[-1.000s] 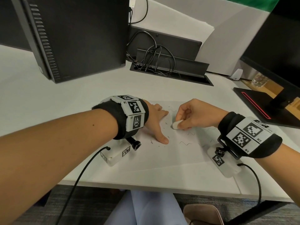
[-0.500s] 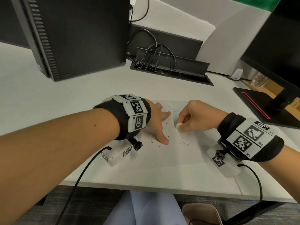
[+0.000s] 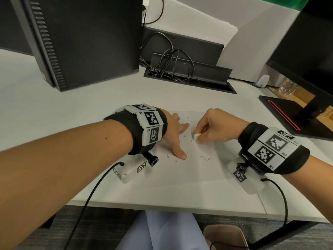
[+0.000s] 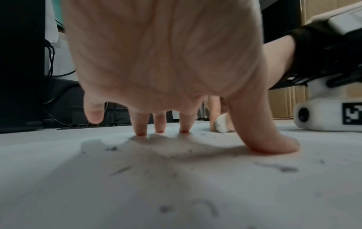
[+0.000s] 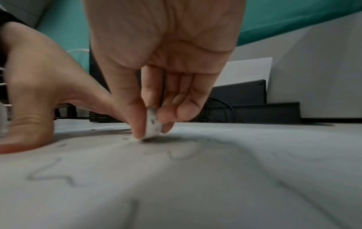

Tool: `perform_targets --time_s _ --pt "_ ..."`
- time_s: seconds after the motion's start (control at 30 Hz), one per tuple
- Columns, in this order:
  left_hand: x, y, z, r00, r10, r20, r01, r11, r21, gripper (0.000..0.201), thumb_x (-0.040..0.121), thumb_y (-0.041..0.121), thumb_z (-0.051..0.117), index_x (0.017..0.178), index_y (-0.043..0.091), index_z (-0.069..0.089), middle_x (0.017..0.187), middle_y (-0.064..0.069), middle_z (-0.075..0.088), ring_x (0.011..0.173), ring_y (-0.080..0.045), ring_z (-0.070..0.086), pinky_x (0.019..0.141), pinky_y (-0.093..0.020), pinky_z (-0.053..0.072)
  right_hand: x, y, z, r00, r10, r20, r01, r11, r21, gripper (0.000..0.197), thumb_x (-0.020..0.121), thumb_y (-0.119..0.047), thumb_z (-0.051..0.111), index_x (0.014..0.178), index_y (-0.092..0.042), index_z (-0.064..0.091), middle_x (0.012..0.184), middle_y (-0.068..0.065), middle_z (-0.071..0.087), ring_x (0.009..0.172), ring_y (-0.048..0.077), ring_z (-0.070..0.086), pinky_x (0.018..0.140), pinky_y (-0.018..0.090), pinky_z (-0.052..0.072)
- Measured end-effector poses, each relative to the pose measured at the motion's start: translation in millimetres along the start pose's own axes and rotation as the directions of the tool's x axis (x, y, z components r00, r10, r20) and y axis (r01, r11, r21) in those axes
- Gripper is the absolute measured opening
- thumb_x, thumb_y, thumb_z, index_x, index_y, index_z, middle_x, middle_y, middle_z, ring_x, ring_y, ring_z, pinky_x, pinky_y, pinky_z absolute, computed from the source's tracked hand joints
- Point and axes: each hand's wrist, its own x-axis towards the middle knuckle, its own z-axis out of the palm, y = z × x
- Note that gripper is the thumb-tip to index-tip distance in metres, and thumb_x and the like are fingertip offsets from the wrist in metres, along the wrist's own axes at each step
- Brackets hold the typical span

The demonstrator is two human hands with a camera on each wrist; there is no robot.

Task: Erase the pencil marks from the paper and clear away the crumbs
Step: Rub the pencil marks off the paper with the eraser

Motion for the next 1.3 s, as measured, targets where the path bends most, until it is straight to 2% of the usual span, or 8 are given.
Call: perform_targets --time_s 0.1,0.23,0.37,0.73,0.83,1.03,1.17,1.3 --pt "1 -1 0 1.000 -0.002 0.009 0.002 1.000 0.006 0.104 0.077 0.068 0.054 0.148 0.032 -0.014 0.157 -0.002 -0.016 0.146 -0.020 0.002 0.115 -0.042 0.016 -2 -5 5 0.997 -0.048 0.055 0.047 0.998 0.029 0.012 0.077 -0.017 0.072 0.088 -0.016 0.077 0.085 -0.005 0.074 0.073 0.006 0.063 0.073 0.018 0.050" --pt "0 -1 0 1.000 -0.003 0.009 0.003 1.000 -0.014 0.105 0.077 0.067 0.055 0.148 0.032 -0.014 0.157 -0.001 -0.016 0.146 -0.021 0.003 0.115 -0.041 0.016 1 1 2 0.999 -0.011 -0.038 0.010 1.000 -0.019 0.012 0.079 -0.015 0.069 0.088 -0.016 0.076 0.086 -0.006 0.074 0.066 -0.001 0.059 0.063 0.005 0.044" --pt "1 -2 -1 1.000 -0.002 0.010 0.002 1.000 -0.010 0.105 0.077 0.067 0.056 0.148 0.032 -0.014 0.157 0.000 -0.016 0.146 -0.020 0.002 0.115 -0.041 0.015 -7 0 5 0.993 -0.035 0.109 0.023 0.994 0.109 0.011 0.076 -0.015 0.074 0.086 -0.017 0.077 0.083 -0.008 0.074 0.062 -0.005 0.058 0.063 0.007 0.045" --pt "0 0 -1 1.000 0.000 0.007 0.000 1.000 0.004 0.104 0.078 0.066 0.055 0.148 0.031 -0.013 0.157 -0.001 -0.014 0.146 -0.022 0.004 0.114 -0.042 0.017 -7 9 0 0.999 0.023 -0.034 -0.023 1.000 -0.008 0.008 0.078 -0.015 0.071 0.083 -0.016 0.077 0.080 -0.009 0.073 0.065 0.000 0.061 0.062 0.003 0.045" --pt "0 0 -1 1.000 -0.003 0.012 0.003 1.000 0.008 0.104 0.078 0.065 0.055 0.148 0.030 -0.014 0.157 -0.002 -0.015 0.146 -0.022 0.002 0.114 -0.042 0.016 -11 7 3 0.999 -0.005 0.035 0.004 1.000 0.028 0.007 0.076 -0.013 0.072 0.080 -0.018 0.077 0.072 -0.019 0.069 0.065 -0.004 0.060 0.064 0.005 0.046" --pt "0 0 -1 1.000 -0.001 0.012 0.001 1.000 -0.004 0.105 0.077 0.066 0.056 0.148 0.031 -0.013 0.157 -0.001 -0.014 0.146 -0.022 0.004 0.114 -0.042 0.017 -15 10 2 1.000 0.008 0.023 -0.008 1.000 0.028 0.008 0.077 -0.012 0.072 0.081 -0.016 0.077 0.070 -0.020 0.068 0.062 -0.007 0.059 0.063 0.004 0.045" --pt "1 0 -1 1.000 -0.002 0.016 0.002 1.000 0.000 0.106 0.077 0.066 0.056 0.148 0.031 -0.013 0.157 0.000 -0.015 0.146 -0.021 0.005 0.114 -0.042 0.018 -16 14 -3 0.999 0.043 0.031 -0.045 0.997 0.061 0.009 0.076 -0.015 0.074 0.084 -0.016 0.077 0.078 -0.014 0.071 0.070 -0.001 0.063 0.073 0.014 0.051" --pt "0 1 -1 1.000 -0.009 0.018 0.009 1.000 0.006 0.105 0.077 0.066 0.056 0.148 0.031 -0.013 0.157 -0.001 -0.015 0.146 -0.021 0.004 0.114 -0.042 0.017 -14 7 3 0.999 0.015 0.031 -0.015 1.000 0.016 0.008 0.076 -0.016 0.073 0.083 -0.017 0.077 0.068 -0.021 0.065 0.060 -0.009 0.057 0.064 0.006 0.045"
